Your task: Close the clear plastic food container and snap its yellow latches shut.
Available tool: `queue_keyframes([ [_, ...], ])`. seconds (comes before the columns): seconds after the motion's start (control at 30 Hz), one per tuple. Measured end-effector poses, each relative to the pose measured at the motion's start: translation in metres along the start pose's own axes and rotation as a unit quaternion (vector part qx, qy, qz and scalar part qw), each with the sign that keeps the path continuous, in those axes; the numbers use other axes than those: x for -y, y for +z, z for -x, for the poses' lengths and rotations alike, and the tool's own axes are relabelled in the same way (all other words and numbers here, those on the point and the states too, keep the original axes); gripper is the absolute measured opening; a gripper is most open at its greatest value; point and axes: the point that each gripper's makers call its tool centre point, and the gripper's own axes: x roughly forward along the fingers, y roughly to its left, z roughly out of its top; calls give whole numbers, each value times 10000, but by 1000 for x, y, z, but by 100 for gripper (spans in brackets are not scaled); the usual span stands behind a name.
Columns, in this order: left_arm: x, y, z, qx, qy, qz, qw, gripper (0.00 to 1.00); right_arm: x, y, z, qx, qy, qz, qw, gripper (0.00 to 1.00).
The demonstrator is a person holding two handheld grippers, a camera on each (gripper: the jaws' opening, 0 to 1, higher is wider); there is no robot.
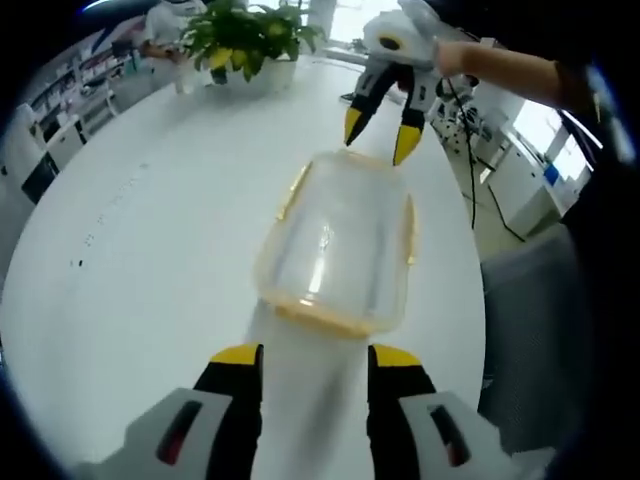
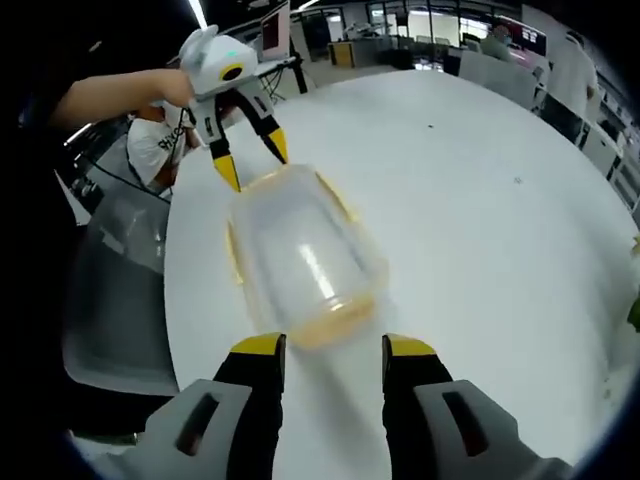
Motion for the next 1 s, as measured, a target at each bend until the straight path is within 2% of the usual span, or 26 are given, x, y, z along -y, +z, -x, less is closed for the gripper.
queue_keyframes([
  [0.03, 0, 0, 0, 16, 6, 48, 10000, 35, -1, 0, 0, 24, -12, -31, 10000, 36],
  [0.13, 0, 3, -1, 293, 8, 529, 9982, 34, -1, 1, -2, 125, -133, -222, 9996, 38],
  [0.17, 0, 4, 0, 378, -27, 815, 9959, 34, -1, 2, -3, 188, -186, -295, 9992, 38],
  [0.23, 1, 10, 1, 649, -115, 1125, 9915, 34, -5, 4, -3, 250, -197, -404, 9987, 38],
  [0.4, -1, 13, 5, 934, -113, 1772, 9797, 31, -10, 5, -4, 389, -118, -674, 9969, 34],
  [0.53, 6, 15, 0, 1000, -175, 1992, 9747, 24, -10, 1, -8, 375, -144, -766, 9962, 32],
  [0.67, 12, 17, -7, 1026, -210, 2027, 9736, 24, -10, 4, -9, 458, -176, -850, 9952, 31],
  [0.73, 12, 15, -10, 929, -148, 1932, 9766, 24, -11, 4, -10, 472, -149, -921, 9945, 30],
  [0.83, 11, 16, -10, 990, -103, 2134, 9719, 24, -12, 6, -13, 518, -93, -1067, 9929, 28],
  [0.9, 13, 17, -10, 992, -49, 2062, 9735, 24, -12, 6, -13, 516, -80, -1001, 9936, 28],
  [1.0, 12, 17, -10, 999, -9, 2103, 9725, 24, -13, 6, -13, 552, -74, -991, 9935, 28],
])
